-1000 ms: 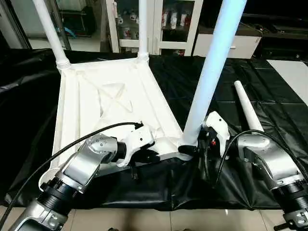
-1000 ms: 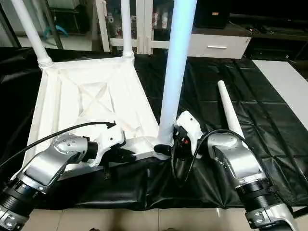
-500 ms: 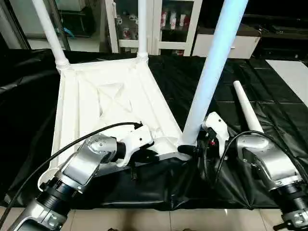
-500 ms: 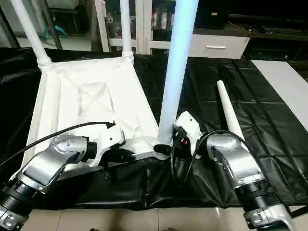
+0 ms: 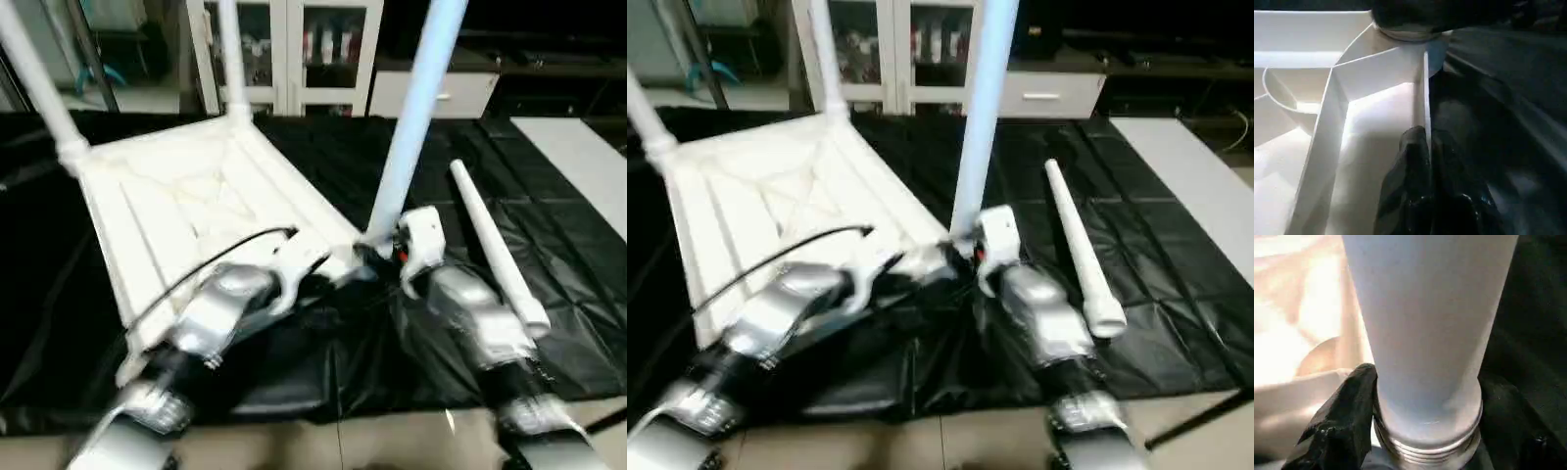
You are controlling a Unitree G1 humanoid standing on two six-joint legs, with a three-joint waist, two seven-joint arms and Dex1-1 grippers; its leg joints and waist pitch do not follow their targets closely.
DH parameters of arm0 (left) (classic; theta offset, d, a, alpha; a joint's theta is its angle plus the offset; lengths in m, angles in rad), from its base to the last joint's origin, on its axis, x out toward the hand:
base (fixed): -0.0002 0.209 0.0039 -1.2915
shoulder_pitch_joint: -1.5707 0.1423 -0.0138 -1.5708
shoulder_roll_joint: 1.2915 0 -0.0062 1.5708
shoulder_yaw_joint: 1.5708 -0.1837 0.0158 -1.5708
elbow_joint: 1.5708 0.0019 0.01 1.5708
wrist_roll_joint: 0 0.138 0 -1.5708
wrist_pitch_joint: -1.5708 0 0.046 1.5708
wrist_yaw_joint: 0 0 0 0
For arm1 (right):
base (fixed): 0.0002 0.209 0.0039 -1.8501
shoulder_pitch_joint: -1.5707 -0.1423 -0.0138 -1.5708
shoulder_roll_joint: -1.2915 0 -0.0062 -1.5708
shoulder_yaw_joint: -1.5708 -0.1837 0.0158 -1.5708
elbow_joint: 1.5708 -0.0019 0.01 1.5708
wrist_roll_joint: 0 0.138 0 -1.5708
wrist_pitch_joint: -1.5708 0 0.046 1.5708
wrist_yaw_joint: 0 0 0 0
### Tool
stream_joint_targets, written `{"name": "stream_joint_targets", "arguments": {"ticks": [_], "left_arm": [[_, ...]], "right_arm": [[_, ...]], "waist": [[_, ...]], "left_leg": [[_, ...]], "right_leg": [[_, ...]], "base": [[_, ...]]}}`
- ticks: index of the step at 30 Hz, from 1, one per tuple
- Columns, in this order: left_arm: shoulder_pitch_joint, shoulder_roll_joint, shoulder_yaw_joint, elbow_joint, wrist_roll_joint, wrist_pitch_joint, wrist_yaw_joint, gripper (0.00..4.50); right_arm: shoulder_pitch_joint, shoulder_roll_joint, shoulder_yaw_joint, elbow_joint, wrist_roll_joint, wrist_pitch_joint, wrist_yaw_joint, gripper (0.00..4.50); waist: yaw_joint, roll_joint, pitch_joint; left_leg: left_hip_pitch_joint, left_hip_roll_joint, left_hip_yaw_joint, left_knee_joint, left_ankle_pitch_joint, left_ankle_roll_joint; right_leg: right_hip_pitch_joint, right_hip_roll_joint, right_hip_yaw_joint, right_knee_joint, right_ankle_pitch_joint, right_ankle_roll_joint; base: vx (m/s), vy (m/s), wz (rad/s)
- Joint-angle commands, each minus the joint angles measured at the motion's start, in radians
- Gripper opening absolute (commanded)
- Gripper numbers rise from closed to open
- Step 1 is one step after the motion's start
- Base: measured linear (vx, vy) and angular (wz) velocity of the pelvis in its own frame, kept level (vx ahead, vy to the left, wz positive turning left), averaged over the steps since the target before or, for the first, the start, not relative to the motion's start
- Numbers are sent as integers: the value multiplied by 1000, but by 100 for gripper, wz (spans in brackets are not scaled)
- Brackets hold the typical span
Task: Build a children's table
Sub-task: Rotate leg to tighten
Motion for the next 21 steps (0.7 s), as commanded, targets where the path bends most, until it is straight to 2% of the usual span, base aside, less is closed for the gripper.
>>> {"name": "stream_joint_targets", "arguments": {"ticks": [1,2,3,4,10,11,13,15,18,20,21], "left_arm": [[-57,-64,21,54,6,-33,103,0],[-71,-77,24,81,16,-45,138,0],[-78,-85,24,97,23,-55,160,0],[-81,-87,22,104,27,-60,170,0],[-67,-91,33,87,25,-62,162,0],[-66,-89,34,84,25,-63,156,0],[-54,-74,25,63,21,-62,129,0],[-42,-59,17,40,18,-54,107,0],[10,0,-17,-51,8,-38,19,0],[46,47,-45,-117,-3,-30,-54,0],[46,47,-45,-117,-3,-30,-54,0]], "right_arm": [[-14,41,-24,171,-29,2,-162,272],[-35,58,-30,210,-33,-10,-208,271],[-50,73,-35,239,-33,-20,-241,271],[-59,83,-39,257,-32,-26,-258,271],[-106,126,-52,299,-35,-124,-242,270],[-110,126,-51,299,-39,-139,-234,326],[-106,122,-61,277,-26,-168,-196,340],[-93,114,-60,247,-23,-165,-180,356],[-29,75,-42,123,-6,-130,-102,376],[19,36,-28,25,14,-76,-29,383],[19,36,-28,25,14,-76,-29,392]], "waist": [[0,-10,-57],[6,-4,-60],[4,-4,-60],[5,-14,-61],[7,-11,-59],[5,-12,-58],[5,-13,-59],[6,-13,-59],[8,-12,-58],[10,-10,-61],[15,-8,-63]], "left_leg": [[3,19,-6,-76,-276,-9],[6,19,-7,-74,-267,-5],[4,18,-6,-74,-260,-2],[1,18,-5,-74,-251,6],[0,21,-5,-76,-270,24],[-1,20,-5,-77,-275,25],[-4,19,-6,-77,-277,27],[-5,20,-6,-77,-266,31],[-10,24,-7,-79,-243,42],[-7,24,-5,-76,-202,57],[-3,27,-3,-75,-189,61]], "right_leg": [[37,-33,27,-90,-311,-195],[39,-35,26,-86,-297,-198],[39,-35,27,-86,-283,-198],[43,-34,25,-85,-265,-194],[40,-36,24,-86,-284,-179],[40,-36,23,-87,-291,-178],[43,-37,23,-86,-299,-174],[42,-37,24,-86,-289,-176],[47,-38,24,-81,-258,-178],[47,-34,25,-76,-202,-195],[47,-35,26,-74,-176,-205]], "base": [[0,0,0],[0,0,0],[0,0,0],[0,0,0],[0,0,0],[0,0,0],[0,0,0],[0,0,0],[0,0,0],[0,0,0],[0,0,0]]}}
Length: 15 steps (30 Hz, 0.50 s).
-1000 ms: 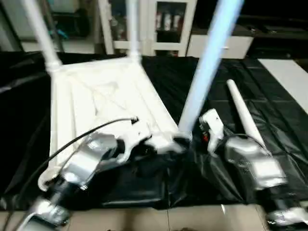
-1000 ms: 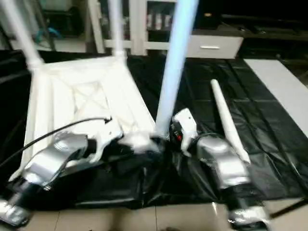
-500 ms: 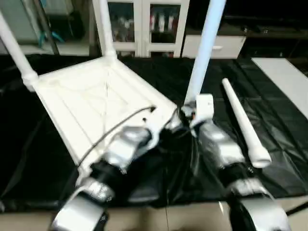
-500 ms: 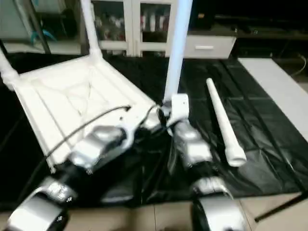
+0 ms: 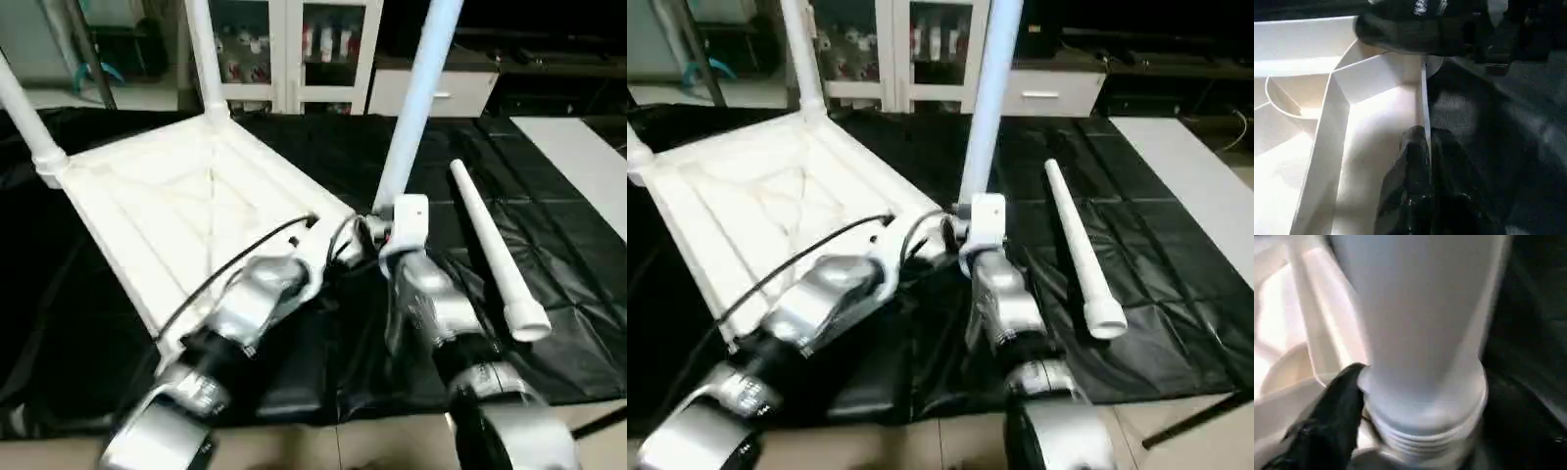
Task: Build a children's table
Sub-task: Rotate leg to tighten
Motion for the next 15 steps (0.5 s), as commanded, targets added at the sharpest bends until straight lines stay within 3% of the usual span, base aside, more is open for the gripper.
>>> {"name": "stream_joint_targets", "arguments": {"ticks": [1,2,3,4,5,8,11,15], "left_arm": [[29,36,-26,-70,-25,-16,-84,0],[52,69,-39,-115,-37,3,-128,0],[54,71,-40,-117,-37,4,-130,0],[84,116,-57,-178,-52,14,-193,0],[102,150,-69,-220,-66,25,-241,0],[120,185,-79,-260,-79,5,-295,0],[134,219,-95,-297,-89,0,-344,0],[140,242,-100,-326,-100,3,-373,0]], "right_arm": [[29,-41,15,-82,16,65,73,404],[63,-89,37,-149,28,99,158,422],[65,-92,38,-153,29,101,163,424],[115,-168,73,-253,45,144,299,424],[158,-249,109,-351,77,171,441,438],[200,-339,139,-446,115,190,586,438],[222,-412,155,-487,138,187,714,438],[227,-466,175,-515,146,208,807,438]], "waist": [[7,-4,-62],[14,14,-60],[15,8,-58],[17,7,-60],[26,8,-59],[39,9,-55],[43,0,-51],[44,2,-51]], "left_leg": [[0,25,0,-66,-167,67],[2,26,-3,-68,-148,74],[3,29,-2,-68,-149,77],[4,29,0,-67,-142,80],[6,30,0,-66,-139,88],[11,35,2,-69,-156,86],[11,34,3,-72,-189,68],[12,34,2,-73,-209,56]], "right_leg": [[53,-33,31,-67,-125,-232],[58,-32,29,-62,-87,-244],[57,-32,29,-66,-79,-248],[60,-32,30,-62,-57,-262],[62,-32,30,-61,-48,-266],[58,-33,31,-64,-79,-266],[55,-35,33,-71,-149,-252],[54,-36,34,-75,-194,-238]], "base": [[0,0,0],[0,0,0],[0,0,0],[0,0,0],[0,0,0],[0,0,0],[0,0,0],[0,0,0]]}}
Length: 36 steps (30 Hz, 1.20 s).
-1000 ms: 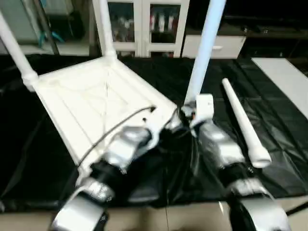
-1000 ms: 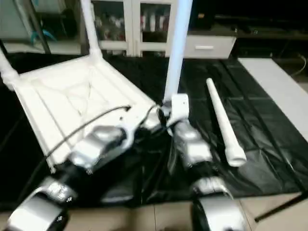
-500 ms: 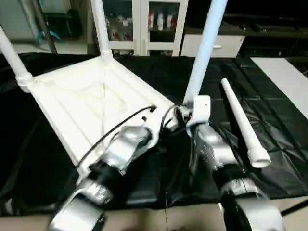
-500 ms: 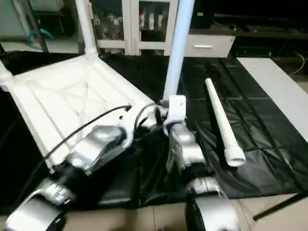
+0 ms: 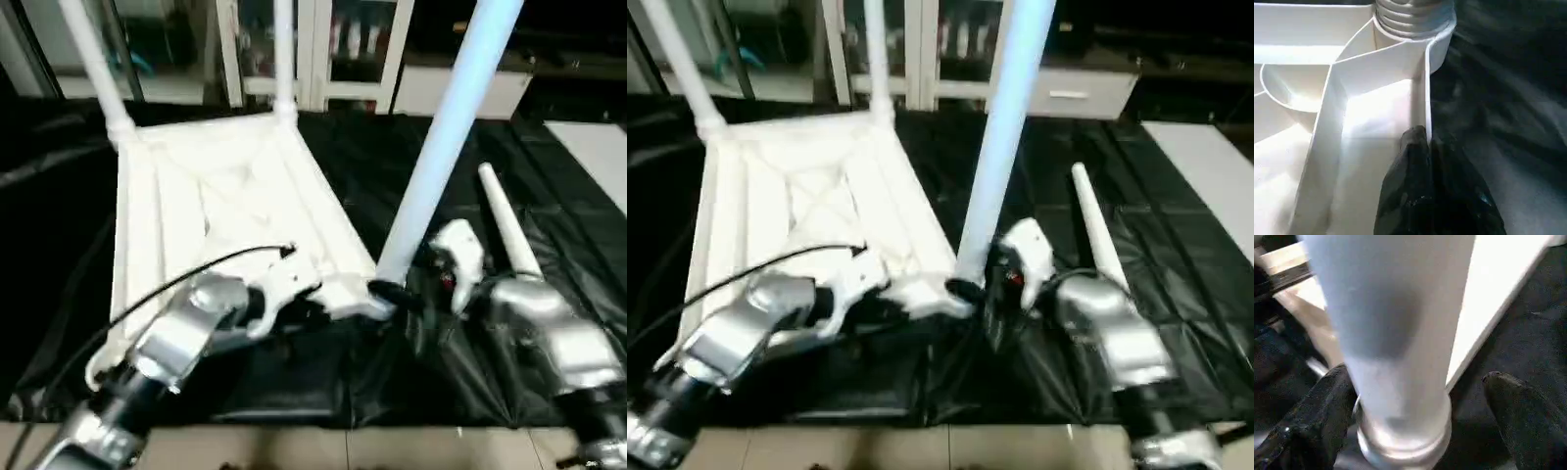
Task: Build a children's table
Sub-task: Rotate leg to tighten
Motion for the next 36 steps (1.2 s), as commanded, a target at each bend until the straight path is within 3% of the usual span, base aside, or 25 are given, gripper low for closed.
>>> {"name": "stream_joint_targets", "arguments": {"ticks": [1,3,8,19,20,23,32,36], "left_arm": [[-3,-2,-30,-43,-23,4,-39,0],[-7,0,-34,-46,-22,9,-46,0],[-12,6,-32,-48,-19,10,-54,0],[-10,22,-37,-55,-24,15,-67,0],[-8,24,-37,-53,-25,13,-69,0],[-9,26,-39,-50,-25,14,-72,0],[-29,18,-46,-16,-23,-2,-80,0],[-36,12,-46,-6,-23,-4,-80,0]], "right_arm": [[3,-25,28,-32,4,15,58,438],[-4,-44,48,-31,-11,15,85,438],[-30,-36,72,19,-46,-13,94,438],[-69,17,52,96,-65,-35,43,438],[-71,21,49,103,-62,-36,45,411],[-74,23,50,112,-65,-40,55,397],[-67,20,47,121,-70,-53,58,309],[-60,20,45,123,-77,-54,52,278]], "waist": [[-4,1,-54],[-1,-5,-57],[0,-4,-59],[1,2,-62],[1,1,-62],[1,8,-62],[-2,11,-61],[-2,7,-62]], "left_leg": [[11,33,-3,-73,-200,50],[11,33,-3,-70,-170,56],[10,32,-2,-67,-133,70],[12,30,-3,-65,-128,61],[11,30,-3,-65,-128,61],[12,30,-4,-65,-133,60],[14,30,-4,-65,-178,40],[14,29,-4,-64,-178,39]], "right_leg": [[50,-34,32,-67,-184,-237],[52,-34,31,-61,-142,-247],[54,-35,30,-56,-110,-262],[56,-33,29,-51,-84,-274],[57,-33,29,-51,-79,-274],[58,-33,29,-49,-76,-276],[55,-31,30,-54,-107,-272],[57,-31,30,-53,-99,-274]], "base": [[0,0,0],[0,0,0],[0,0,0],[0,0,0],[0,0,0],[0,0,0],[0,0,0],[0,0,0]]}}
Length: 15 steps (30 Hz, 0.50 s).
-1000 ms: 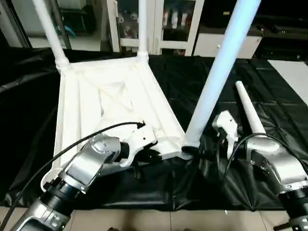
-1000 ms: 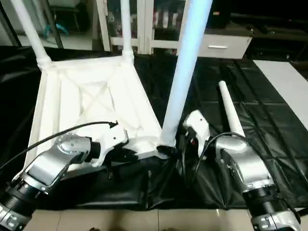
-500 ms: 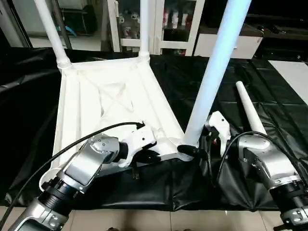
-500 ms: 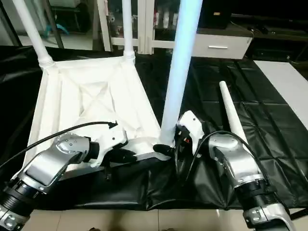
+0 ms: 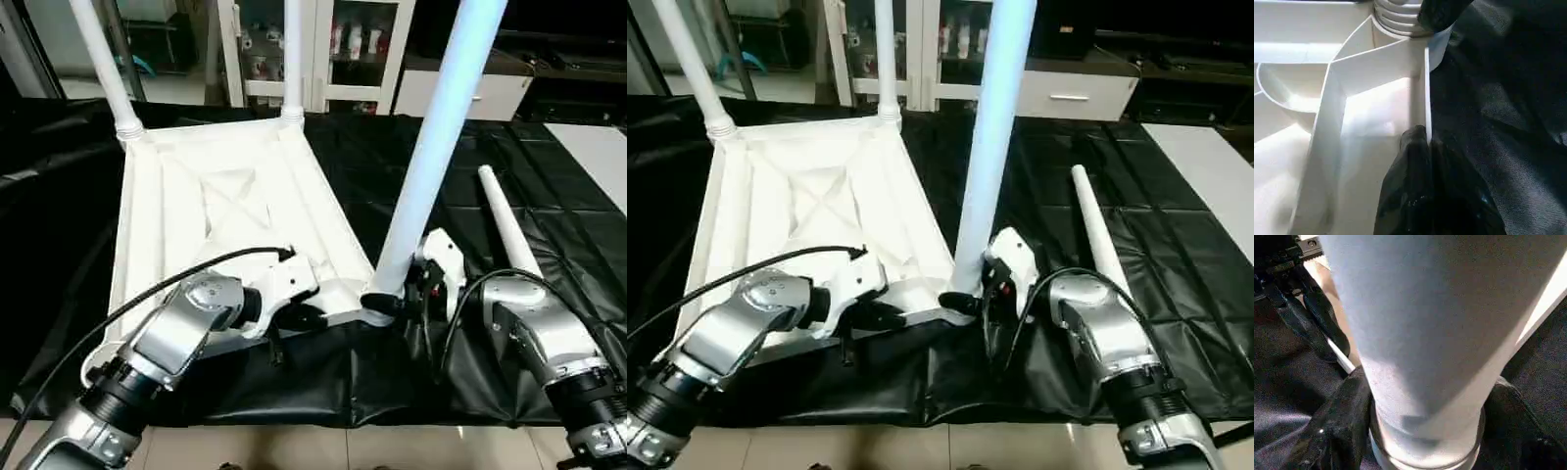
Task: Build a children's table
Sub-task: Rotate leg to tighten
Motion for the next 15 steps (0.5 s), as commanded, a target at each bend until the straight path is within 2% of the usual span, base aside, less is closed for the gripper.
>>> {"name": "stream_joint_targets", "arguments": {"ticks": [1,2,4,6,7,9,12,13,14,15], "left_arm": [[-20,-10,-31,-12,-12,-15,-52,0],[-20,-9,-31,-12,-13,-15,-52,0],[-18,-7,-30,-14,-14,-15,-53,0],[-6,-4,-25,-22,-19,-13,-47,0],[3,-10,-14,-24,-24,-12,-35,0],[5,-14,-10,-23,-27,-12,-30,0],[-7,-54,10,13,-27,-18,16,0],[-21,-88,27,41,-34,-17,44,0],[-21,-88,27,41,-34,-17,44,0],[-50,-149,54,104,-39,-18,101,0]], "right_arm": [[3,-8,-27,13,-18,-6,-24,276],[4,-8,-27,13,-18,-6,-25,273],[8,-5,-28,14,-20,-4,-31,270],[18,2,-32,19,-22,-5,-49,270],[18,18,-42,33,-27,-4,-85,270],[15,26,-46,41,-29,-4,-102,270],[-9,81,-78,96,-41,2,-227,270],[-23,113,-94,124,-45,2,-293,270],[-23,113,-94,124,-45,2,-293,270],[-47,170,-125,176,-52,2,-413,269]], "waist": [[-3,7,-62],[-4,5,-62],[-3,7,-61],[-3,5,-62],[-5,0,-61],[-6,3,-59],[-13,2,-54],[-16,-5,-55],[-19,-3,-54],[-29,-5,-52]], "left_leg": [[12,29,-4,-70,-177,40],[12,29,-4,-69,-175,42],[12,29,-4,-70,-174,42],[11,29,-4,-69,-171,43],[10,29,-3,-70,-174,46],[11,29,-4,-72,-188,39],[11,27,-6,-77,-252,14],[10,26,-8,-78,-266,4],[10,25,-8,-79,-270,0],[10,22,-8,-78,-293,-8]], "right_leg": [[57,-31,29,-60,-99,-275],[57,-31,29,-60,-100,-275],[56,-31,29,-60,-105,-274],[57,-32,30,-60,-102,-274],[57,-31,30,-61,-109,-271],[56,-33,29,-64,-141,-266],[52,-33,29,-75,-251,-237],[52,-33,28,-78,-288,-219],[49,-33,29,-79,-304,-213],[42,-32,28,-86,-354,-193]], "base": [[0,0,0],[0,0,0],[0,0,0],[0,0,0],[0,0,0],[0,0,0],[0,0,0],[0,0,0],[0,0,0],[0,0,0]]}}
